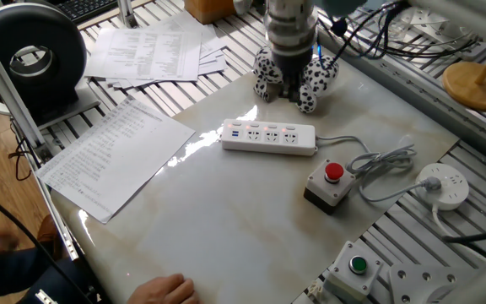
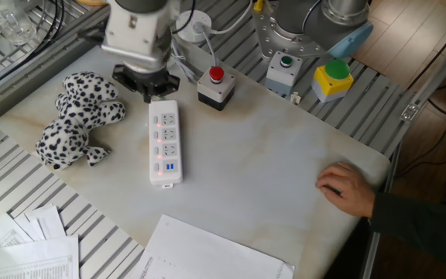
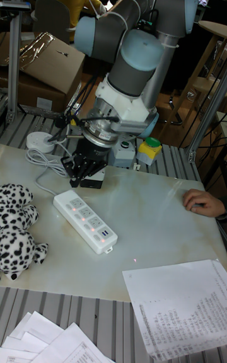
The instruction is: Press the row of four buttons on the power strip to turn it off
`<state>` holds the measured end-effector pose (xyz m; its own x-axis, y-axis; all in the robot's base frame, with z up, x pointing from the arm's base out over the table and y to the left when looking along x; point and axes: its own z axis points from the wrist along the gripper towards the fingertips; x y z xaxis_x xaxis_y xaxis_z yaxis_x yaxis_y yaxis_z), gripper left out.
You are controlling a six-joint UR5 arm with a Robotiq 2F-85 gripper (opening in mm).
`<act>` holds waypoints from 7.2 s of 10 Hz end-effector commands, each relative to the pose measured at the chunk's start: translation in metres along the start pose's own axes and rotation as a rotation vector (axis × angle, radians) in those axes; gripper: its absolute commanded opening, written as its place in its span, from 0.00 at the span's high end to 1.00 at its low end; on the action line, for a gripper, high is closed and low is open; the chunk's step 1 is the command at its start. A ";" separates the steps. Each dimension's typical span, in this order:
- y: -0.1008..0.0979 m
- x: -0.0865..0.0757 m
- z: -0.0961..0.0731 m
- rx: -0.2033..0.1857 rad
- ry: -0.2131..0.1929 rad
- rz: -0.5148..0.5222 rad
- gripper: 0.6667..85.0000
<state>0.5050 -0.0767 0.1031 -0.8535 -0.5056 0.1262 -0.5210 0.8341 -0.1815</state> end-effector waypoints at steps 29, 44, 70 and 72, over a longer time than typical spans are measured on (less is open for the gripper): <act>0.012 -0.019 -0.002 0.087 -0.002 -0.032 1.00; 0.001 -0.044 0.062 0.092 -0.046 -0.070 1.00; 0.032 -0.077 0.045 -0.002 -0.128 0.006 1.00; 0.038 -0.079 0.050 0.011 -0.133 0.012 1.00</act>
<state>0.5565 -0.0215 0.0466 -0.8460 -0.5330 0.0128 -0.5244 0.8276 -0.2001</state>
